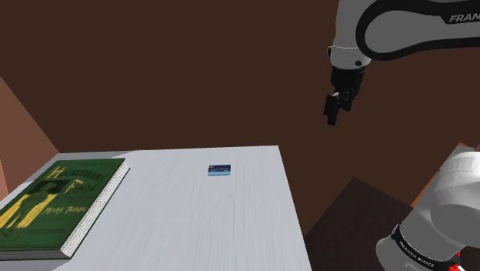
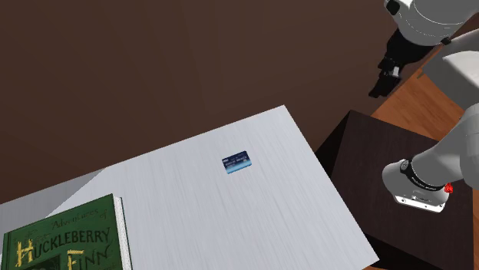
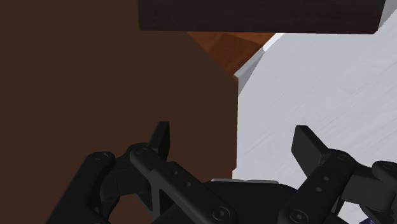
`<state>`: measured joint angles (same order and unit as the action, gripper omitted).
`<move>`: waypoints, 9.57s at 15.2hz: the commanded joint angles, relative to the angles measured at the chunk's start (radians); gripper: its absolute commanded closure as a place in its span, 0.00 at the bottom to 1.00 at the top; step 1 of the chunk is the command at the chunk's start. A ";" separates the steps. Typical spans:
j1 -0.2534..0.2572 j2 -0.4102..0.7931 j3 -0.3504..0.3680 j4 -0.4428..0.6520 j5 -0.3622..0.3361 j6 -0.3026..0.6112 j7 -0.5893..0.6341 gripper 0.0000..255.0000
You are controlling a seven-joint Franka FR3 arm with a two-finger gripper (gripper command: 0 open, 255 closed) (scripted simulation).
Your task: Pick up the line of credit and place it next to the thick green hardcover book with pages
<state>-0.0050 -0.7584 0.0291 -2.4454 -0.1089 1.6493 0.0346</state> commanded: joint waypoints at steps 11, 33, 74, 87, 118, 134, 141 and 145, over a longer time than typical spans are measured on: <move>0.111 0.190 -0.051 -0.109 0.074 0.473 -0.170 0.00; 0.466 0.830 -0.094 0.147 0.791 1.153 -1.033 0.00; 0.499 0.879 -0.093 0.282 0.765 1.104 -1.013 1.00; 0.527 0.835 -0.101 0.358 0.603 1.012 -0.823 1.00; 0.856 1.473 -0.117 1.180 0.261 0.908 -0.191 1.00; 0.849 1.548 -0.101 1.126 0.276 1.037 -0.211 1.00; 0.849 1.548 -0.101 1.126 0.276 1.037 -0.211 0.00; 0.849 1.548 -0.101 1.126 0.276 1.037 -0.211 0.00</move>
<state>0.8442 0.7897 -0.0718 -1.3191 0.1674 2.6865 -0.1760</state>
